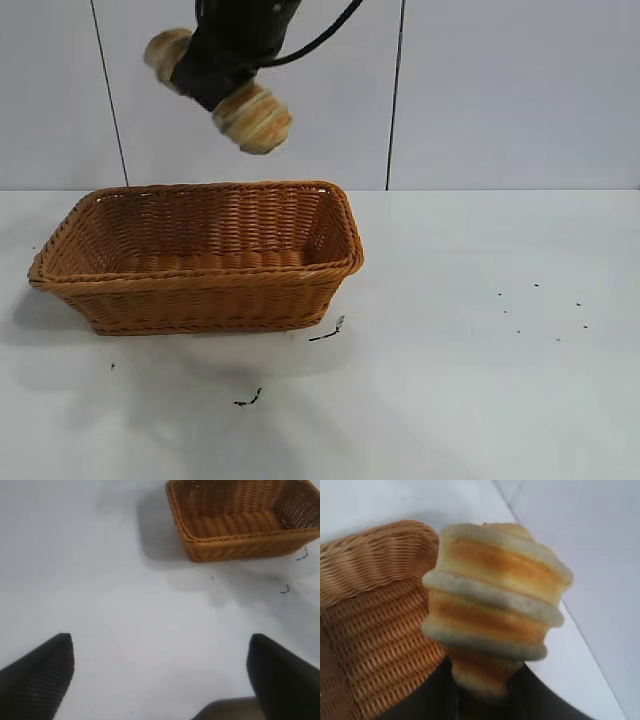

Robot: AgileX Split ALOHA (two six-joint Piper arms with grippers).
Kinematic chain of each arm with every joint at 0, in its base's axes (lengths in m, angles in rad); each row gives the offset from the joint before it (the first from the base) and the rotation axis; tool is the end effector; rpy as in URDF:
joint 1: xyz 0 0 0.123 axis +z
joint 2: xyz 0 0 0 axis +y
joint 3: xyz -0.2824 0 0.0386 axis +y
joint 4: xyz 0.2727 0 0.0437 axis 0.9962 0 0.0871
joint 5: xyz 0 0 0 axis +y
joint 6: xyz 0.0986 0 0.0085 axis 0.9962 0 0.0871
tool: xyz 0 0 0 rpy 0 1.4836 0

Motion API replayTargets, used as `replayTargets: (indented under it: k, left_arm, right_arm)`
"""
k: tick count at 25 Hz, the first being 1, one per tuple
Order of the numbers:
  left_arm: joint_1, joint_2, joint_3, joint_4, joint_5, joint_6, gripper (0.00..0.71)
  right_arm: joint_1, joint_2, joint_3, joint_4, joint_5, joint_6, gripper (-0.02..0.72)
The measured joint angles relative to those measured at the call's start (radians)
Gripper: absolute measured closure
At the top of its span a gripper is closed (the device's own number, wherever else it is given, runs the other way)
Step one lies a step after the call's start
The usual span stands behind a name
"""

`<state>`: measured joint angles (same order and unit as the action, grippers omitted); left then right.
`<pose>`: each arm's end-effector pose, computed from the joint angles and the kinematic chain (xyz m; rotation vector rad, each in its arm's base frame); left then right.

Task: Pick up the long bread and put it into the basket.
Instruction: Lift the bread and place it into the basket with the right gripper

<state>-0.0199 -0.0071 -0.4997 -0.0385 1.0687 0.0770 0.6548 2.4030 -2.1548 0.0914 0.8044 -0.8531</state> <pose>0.0224 -0.0038 0.2849 0.1012 2.0424 -0.0104 0.4451 0.3500 0.1788 -1.6928 1.8820 0.0297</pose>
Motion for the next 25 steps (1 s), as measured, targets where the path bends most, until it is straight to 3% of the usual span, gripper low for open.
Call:
replayTargets:
  k: [4, 11, 13, 17, 18, 21, 25]
  left_arm:
    - [0.000, 0.000, 0.000, 0.000, 0.000, 0.000, 0.018]
    - [0.000, 0.000, 0.000, 0.000, 0.000, 0.000, 0.018]
    - [0.000, 0.000, 0.000, 0.000, 0.000, 0.000, 0.018]
    - [0.000, 0.000, 0.000, 0.000, 0.000, 0.000, 0.018]
    - [0.000, 0.000, 0.000, 0.000, 0.000, 0.000, 0.018]
    - [0.000, 0.000, 0.000, 0.000, 0.000, 0.000, 0.018]
    - [0.000, 0.000, 0.000, 0.000, 0.000, 0.000, 0.018]
  right_arm:
    - [0.000, 0.037, 0.000, 0.005, 0.006, -0.035, 0.593]
    - [0.000, 0.036, -0.001, 0.077, 0.004, -0.041, 0.580]
    - [0.000, 0.036, -0.001, 0.085, 0.006, -0.031, 0.496]
    - [0.000, 0.036, -0.001, 0.086, 0.017, 0.025, 0.152]
    - [0.000, 0.035, -0.003, 0.086, 0.017, 0.038, 0.101]
    - [0.000, 0.026, -0.003, 0.086, 0.018, 0.053, 0.029]
    - [0.000, -0.020, -0.003, 0.085, 0.029, 0.070, 0.015]
